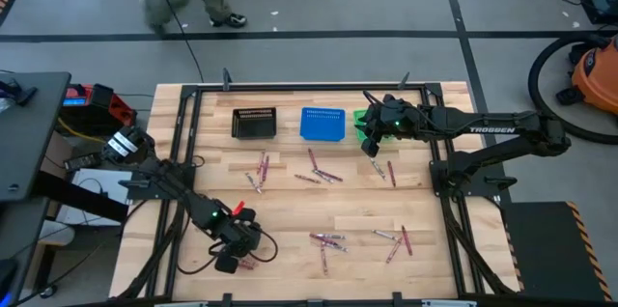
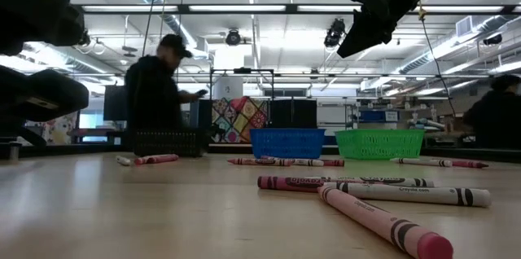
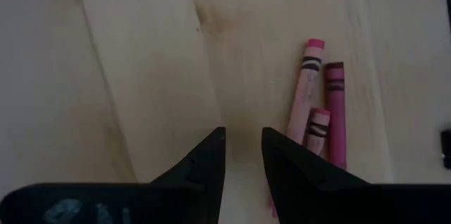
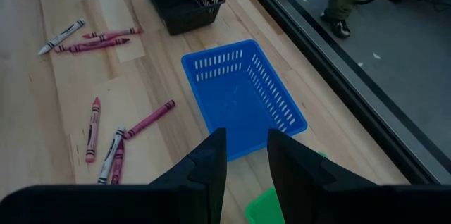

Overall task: Sort crayons
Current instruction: Put the pink crayon into the black bin

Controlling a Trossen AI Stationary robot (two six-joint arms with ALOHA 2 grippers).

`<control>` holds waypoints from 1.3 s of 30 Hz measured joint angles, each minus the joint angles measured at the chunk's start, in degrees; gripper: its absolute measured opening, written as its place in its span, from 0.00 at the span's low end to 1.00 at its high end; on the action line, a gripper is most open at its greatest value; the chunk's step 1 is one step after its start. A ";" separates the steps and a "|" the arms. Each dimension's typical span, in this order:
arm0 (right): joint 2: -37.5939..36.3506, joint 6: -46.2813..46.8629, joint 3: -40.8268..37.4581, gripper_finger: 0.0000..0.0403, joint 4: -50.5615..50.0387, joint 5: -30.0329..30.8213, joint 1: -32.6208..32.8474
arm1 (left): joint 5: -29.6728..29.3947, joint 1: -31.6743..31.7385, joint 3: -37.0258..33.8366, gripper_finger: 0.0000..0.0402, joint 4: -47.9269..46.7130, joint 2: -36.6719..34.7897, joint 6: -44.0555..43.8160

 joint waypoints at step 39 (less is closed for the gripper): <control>0.00 -0.67 0.00 0.28 -0.05 0.08 0.00 | -1.15 -6.38 7.69 0.26 -4.04 3.27 -8.09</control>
